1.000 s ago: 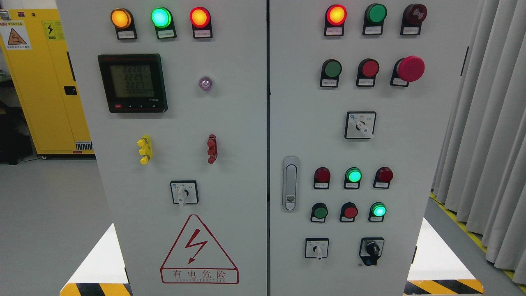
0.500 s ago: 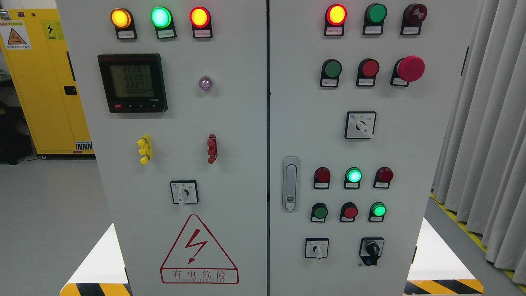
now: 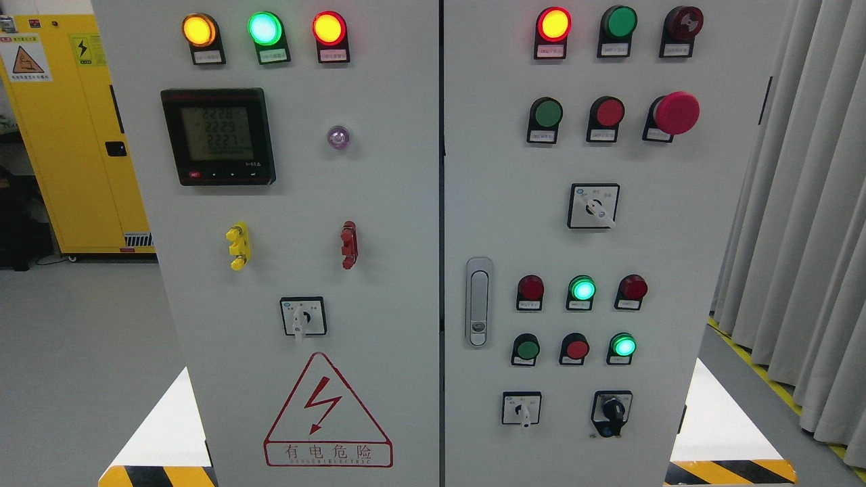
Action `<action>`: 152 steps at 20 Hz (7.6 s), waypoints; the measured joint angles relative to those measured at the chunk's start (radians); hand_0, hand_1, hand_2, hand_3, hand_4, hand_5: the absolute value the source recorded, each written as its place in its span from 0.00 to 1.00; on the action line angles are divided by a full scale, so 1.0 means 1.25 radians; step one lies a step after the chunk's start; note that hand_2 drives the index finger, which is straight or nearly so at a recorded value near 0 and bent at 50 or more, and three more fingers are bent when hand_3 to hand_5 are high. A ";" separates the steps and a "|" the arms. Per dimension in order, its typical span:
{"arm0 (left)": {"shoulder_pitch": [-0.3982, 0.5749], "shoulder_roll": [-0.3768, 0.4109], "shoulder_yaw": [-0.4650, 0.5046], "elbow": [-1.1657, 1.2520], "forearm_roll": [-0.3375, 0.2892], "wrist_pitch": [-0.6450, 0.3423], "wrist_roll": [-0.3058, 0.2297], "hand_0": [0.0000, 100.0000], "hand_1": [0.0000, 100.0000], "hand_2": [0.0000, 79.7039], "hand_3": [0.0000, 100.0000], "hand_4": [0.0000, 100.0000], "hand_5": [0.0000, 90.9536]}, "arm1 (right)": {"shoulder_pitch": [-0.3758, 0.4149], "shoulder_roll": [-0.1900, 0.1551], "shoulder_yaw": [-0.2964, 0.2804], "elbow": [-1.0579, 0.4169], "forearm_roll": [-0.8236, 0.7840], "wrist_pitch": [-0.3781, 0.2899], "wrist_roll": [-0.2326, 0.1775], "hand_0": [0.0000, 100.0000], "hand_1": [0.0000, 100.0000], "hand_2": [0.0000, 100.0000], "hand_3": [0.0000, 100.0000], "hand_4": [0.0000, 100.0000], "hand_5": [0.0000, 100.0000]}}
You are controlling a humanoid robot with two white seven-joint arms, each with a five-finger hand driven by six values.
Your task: Turn on light switch 1
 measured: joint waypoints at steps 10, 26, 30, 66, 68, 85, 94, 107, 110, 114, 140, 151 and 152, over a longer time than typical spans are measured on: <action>-0.095 0.000 -0.020 -0.047 -0.021 0.095 0.019 0.22 0.65 0.71 0.85 0.79 0.90 | 0.000 0.000 0.000 0.000 0.000 0.000 0.000 0.00 0.50 0.04 0.00 0.00 0.00; -0.218 -0.018 -0.050 -0.072 -0.057 0.229 0.091 0.19 0.68 0.72 0.86 0.80 0.91 | 0.000 0.000 0.000 0.000 0.000 0.000 0.000 0.00 0.50 0.04 0.00 0.00 0.00; -0.238 -0.032 -0.063 -0.074 -0.074 0.251 0.101 0.19 0.68 0.72 0.87 0.80 0.91 | 0.000 0.000 0.000 0.000 0.000 0.000 0.000 0.00 0.50 0.04 0.00 0.00 0.00; -0.353 -0.093 -0.094 -0.061 -0.138 0.363 0.160 0.25 0.70 0.72 0.87 0.80 0.91 | 0.000 0.000 0.000 0.000 0.000 0.000 0.000 0.00 0.50 0.04 0.00 0.00 0.00; -0.356 -0.093 -0.094 -0.060 -0.138 0.366 0.160 0.25 0.70 0.72 0.87 0.80 0.91 | 0.000 0.000 0.000 0.000 0.000 0.000 0.000 0.00 0.50 0.04 0.00 0.00 0.00; -0.381 -0.095 -0.106 -0.043 -0.151 0.390 0.161 0.23 0.69 0.72 0.87 0.80 0.92 | 0.000 0.000 0.000 0.000 0.000 0.000 0.000 0.00 0.50 0.04 0.00 0.00 0.00; -0.393 -0.098 -0.109 -0.034 -0.152 0.395 0.161 0.23 0.68 0.72 0.87 0.80 0.92 | 0.000 0.000 0.000 0.000 0.000 0.000 0.000 0.00 0.50 0.04 0.00 0.00 0.00; -0.405 -0.100 -0.111 -0.023 -0.157 0.399 0.161 0.23 0.67 0.73 0.88 0.80 0.92 | 0.000 0.000 0.000 0.000 0.000 0.000 0.000 0.00 0.50 0.04 0.00 0.00 0.00; -0.407 -0.101 -0.112 -0.021 -0.159 0.401 0.161 0.24 0.67 0.73 0.88 0.80 0.92 | 0.000 0.000 0.000 0.000 0.000 0.000 0.000 0.00 0.50 0.04 0.00 0.00 0.00; -0.409 -0.101 -0.112 -0.017 -0.161 0.401 0.161 0.24 0.67 0.74 0.88 0.80 0.92 | 0.000 0.000 0.000 0.000 0.000 0.000 0.000 0.00 0.50 0.04 0.00 0.00 0.00; -0.420 -0.106 -0.112 -0.005 -0.164 0.403 0.165 0.28 0.63 0.76 0.88 0.80 0.93 | 0.000 0.000 0.000 0.000 0.000 0.000 0.000 0.00 0.50 0.04 0.00 0.00 0.00; -0.422 -0.107 -0.111 -0.003 -0.164 0.399 0.163 0.29 0.61 0.76 0.88 0.80 0.93 | 0.000 0.000 0.000 0.000 0.000 0.000 0.000 0.00 0.50 0.04 0.00 0.00 0.00; -0.422 -0.107 -0.111 -0.002 -0.164 0.399 0.163 0.29 0.60 0.76 0.88 0.80 0.93 | 0.000 0.000 0.000 0.000 0.000 0.000 0.000 0.00 0.50 0.04 0.00 0.00 0.00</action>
